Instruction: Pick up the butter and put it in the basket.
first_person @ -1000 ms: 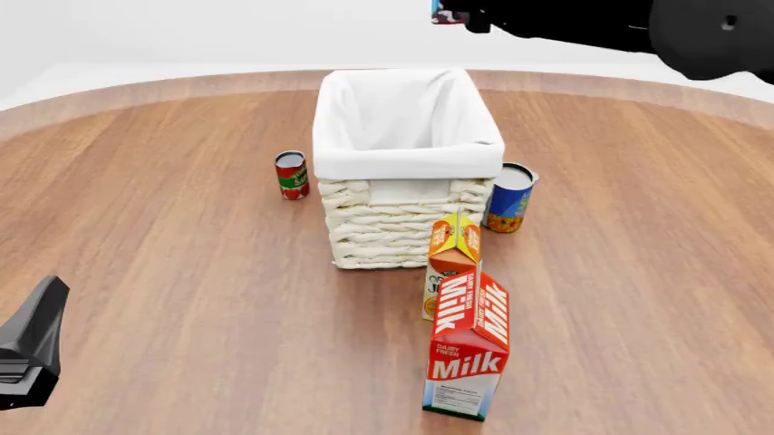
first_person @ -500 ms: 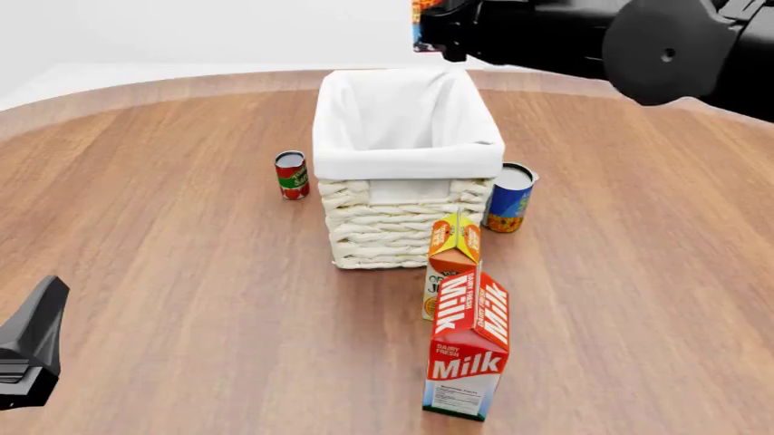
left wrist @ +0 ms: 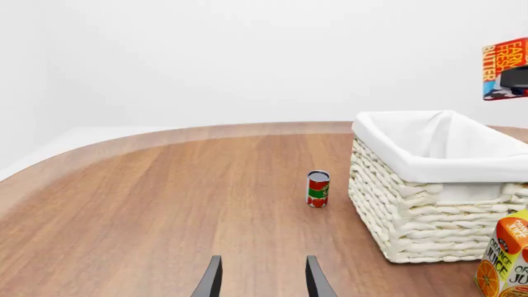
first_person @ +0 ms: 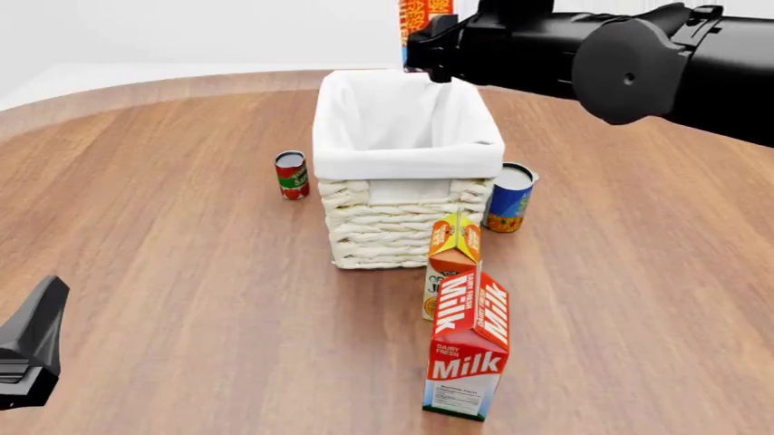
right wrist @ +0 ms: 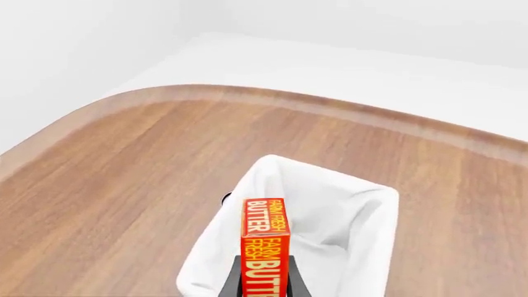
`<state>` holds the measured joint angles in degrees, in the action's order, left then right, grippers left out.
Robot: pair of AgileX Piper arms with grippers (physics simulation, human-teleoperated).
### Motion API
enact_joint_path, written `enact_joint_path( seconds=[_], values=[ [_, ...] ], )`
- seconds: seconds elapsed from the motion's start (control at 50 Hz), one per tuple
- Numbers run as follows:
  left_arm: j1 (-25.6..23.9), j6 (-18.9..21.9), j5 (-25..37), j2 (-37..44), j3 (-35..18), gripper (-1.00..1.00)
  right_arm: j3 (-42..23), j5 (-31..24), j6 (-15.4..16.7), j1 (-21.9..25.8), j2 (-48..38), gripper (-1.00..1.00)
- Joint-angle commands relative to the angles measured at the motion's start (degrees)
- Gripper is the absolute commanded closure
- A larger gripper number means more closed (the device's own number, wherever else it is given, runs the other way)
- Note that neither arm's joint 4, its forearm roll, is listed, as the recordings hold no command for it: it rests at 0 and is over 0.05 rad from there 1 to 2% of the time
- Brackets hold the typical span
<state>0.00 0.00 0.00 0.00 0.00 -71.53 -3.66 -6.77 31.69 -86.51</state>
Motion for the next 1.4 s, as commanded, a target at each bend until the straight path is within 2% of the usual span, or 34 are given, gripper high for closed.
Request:
enact_joint_path(
  seconds=[0.02,0.72,1.4],
  values=[
    [0.0,0.0,0.0,0.0,0.0,-1.0,-0.76,1.09,-0.84,0.21,-0.56,1.0],
    [0.0,0.0,0.0,0.0,0.0,-1.0,-0.45,5.21,-1.63,0.16,-6.84,1.0],
    [0.0,0.0,0.0,0.0,0.0,-1.0,-1.3,6.08,-1.43,-0.15,-8.91,1.0]
  ],
)
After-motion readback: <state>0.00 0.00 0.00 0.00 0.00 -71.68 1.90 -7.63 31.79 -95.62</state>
